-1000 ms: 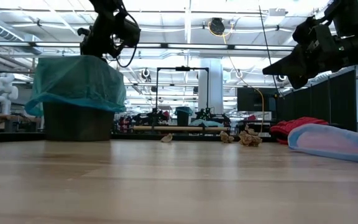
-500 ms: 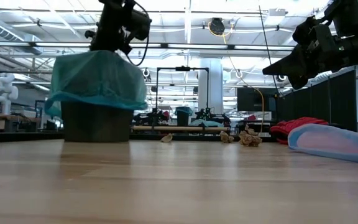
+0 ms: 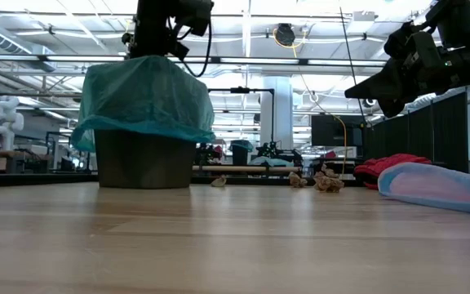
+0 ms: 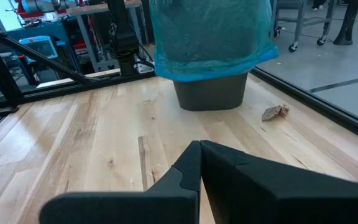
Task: Place trash/remove bag and relplace
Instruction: Adjust the black trash bin, then put the brown paper into the black trash bin
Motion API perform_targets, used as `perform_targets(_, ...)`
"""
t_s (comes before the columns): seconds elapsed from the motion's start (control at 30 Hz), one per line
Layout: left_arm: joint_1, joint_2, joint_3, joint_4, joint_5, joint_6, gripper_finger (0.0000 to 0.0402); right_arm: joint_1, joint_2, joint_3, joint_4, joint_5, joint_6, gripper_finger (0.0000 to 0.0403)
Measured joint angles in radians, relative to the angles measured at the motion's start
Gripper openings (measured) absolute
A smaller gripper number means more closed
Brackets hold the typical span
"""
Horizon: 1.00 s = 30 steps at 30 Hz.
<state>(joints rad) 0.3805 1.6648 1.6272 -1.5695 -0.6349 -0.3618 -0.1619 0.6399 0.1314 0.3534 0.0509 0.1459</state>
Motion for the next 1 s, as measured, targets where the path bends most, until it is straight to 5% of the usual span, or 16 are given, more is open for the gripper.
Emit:
perform_targets(0.57, -0.065, -0.158, 0.261, 0.087, -0.039, -0.019, 0.0000, 0.000, 0.011, 0.000, 0.012, 0.000, 0.005, 0.0000)
perform_targets(0.73, -0.212, -0.351, 0.134, 0.366, -0.096, 0.003, 0.0000, 0.000, 0.047, 0.000, 0.027, 0.000, 0.010, 0.0000)
perform_targets(1.0, -0.559, -0.542, -0.302, 0.958, -0.101, 0.116, 0.0000, 0.000, 0.130, 0.000, 0.114, -0.001, 0.054, 0.0000)
